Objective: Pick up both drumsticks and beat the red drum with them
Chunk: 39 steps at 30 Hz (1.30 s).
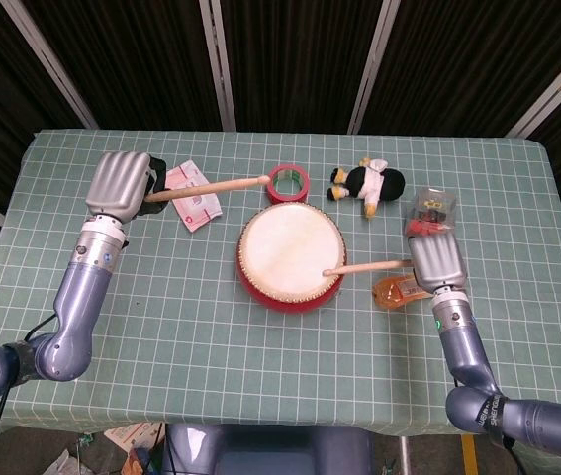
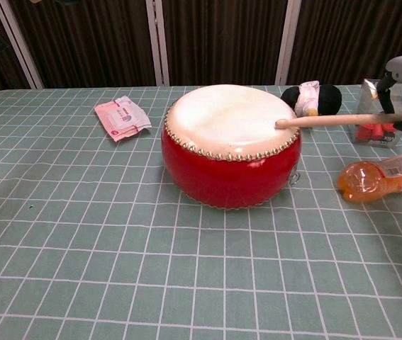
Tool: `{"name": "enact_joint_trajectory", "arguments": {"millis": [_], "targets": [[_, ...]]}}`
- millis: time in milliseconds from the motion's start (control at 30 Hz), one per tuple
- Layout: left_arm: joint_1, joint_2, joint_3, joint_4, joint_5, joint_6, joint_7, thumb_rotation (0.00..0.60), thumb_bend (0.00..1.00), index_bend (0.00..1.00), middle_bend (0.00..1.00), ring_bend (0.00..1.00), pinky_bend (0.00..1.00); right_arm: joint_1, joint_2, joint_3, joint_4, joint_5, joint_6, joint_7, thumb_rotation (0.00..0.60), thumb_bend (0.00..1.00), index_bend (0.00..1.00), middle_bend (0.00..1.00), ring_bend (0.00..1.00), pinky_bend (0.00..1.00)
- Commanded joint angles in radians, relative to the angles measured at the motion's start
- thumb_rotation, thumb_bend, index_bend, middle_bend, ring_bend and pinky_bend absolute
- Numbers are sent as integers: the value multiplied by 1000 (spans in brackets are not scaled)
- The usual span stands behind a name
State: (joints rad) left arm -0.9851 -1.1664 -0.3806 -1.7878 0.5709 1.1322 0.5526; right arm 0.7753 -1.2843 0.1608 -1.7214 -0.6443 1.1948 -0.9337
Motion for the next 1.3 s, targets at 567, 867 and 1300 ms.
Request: {"name": "enact_joint_trajectory", "arguments": {"millis": [567, 867, 1300], "targets": [[120, 64, 161, -296, 76, 108, 63, 600, 583, 795, 1000, 1000, 1000, -259, 251, -127, -250, -322, 111, 425, 600, 661, 1000, 1000, 1000, 953], [248, 31, 331, -388, 236, 167, 48, 600, 584, 795, 1000, 1000, 1000, -351, 269, -227, -238, -439, 79, 520, 600, 661, 1000, 1000, 1000, 953], [356, -109, 465, -278, 349, 174, 63, 600, 584, 795, 1000, 1000, 1000, -399, 187, -266, -216, -456, 55, 450, 600, 660, 1000, 1000, 1000, 953]]}}
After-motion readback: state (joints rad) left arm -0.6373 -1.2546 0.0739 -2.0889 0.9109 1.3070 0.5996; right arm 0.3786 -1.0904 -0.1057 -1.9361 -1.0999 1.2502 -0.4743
